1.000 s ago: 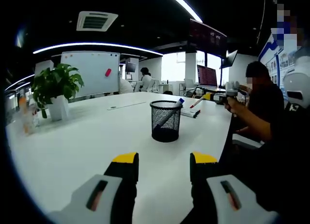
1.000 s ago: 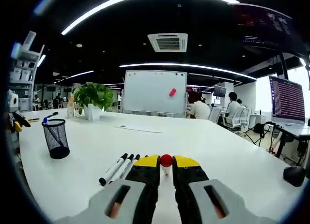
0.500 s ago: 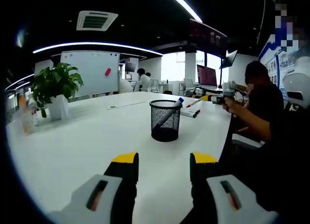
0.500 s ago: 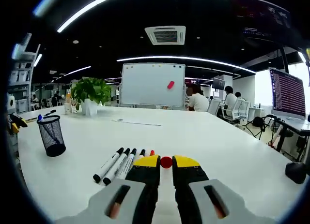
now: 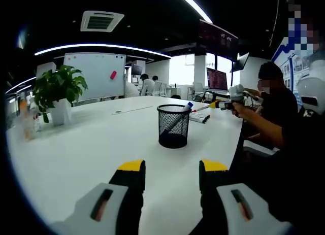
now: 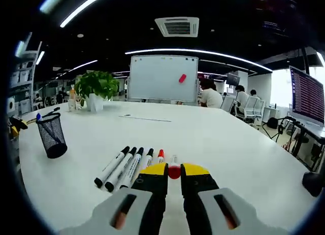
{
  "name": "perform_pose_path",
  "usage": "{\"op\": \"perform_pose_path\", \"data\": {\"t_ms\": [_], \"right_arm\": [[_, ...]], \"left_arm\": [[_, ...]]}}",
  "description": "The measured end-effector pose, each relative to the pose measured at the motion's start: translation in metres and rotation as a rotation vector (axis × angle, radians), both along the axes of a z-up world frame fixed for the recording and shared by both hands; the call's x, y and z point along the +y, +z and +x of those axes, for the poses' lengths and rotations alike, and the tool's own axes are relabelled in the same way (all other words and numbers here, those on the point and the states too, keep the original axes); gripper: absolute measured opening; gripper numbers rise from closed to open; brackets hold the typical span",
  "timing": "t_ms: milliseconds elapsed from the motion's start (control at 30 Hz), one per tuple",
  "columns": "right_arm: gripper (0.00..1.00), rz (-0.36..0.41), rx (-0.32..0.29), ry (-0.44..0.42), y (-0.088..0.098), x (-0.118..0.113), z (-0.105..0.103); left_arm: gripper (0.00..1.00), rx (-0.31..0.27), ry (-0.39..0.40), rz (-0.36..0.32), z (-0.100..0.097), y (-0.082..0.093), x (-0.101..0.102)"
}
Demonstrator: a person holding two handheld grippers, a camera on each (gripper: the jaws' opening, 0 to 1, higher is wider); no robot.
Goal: Pick up the whiteboard markers from the pen holder and place them facing the whiteboard neatly
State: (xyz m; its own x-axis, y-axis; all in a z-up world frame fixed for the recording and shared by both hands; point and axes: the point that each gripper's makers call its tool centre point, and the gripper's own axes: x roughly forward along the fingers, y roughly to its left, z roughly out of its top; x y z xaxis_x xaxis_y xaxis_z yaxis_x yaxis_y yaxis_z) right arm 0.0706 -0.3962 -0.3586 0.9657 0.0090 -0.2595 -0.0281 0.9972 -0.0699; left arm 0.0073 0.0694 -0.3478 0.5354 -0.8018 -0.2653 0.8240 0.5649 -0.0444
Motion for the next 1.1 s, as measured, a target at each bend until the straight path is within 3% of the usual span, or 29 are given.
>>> {"op": "perform_pose_path", "data": {"t_ms": [1100], "right_arm": [[0.13, -0.001, 0.106, 0.02, -0.026, -0.006, 0.011]], "left_arm": [[0.44, 0.004, -0.006, 0.004, 0.0, -0.002, -0.001]]}}
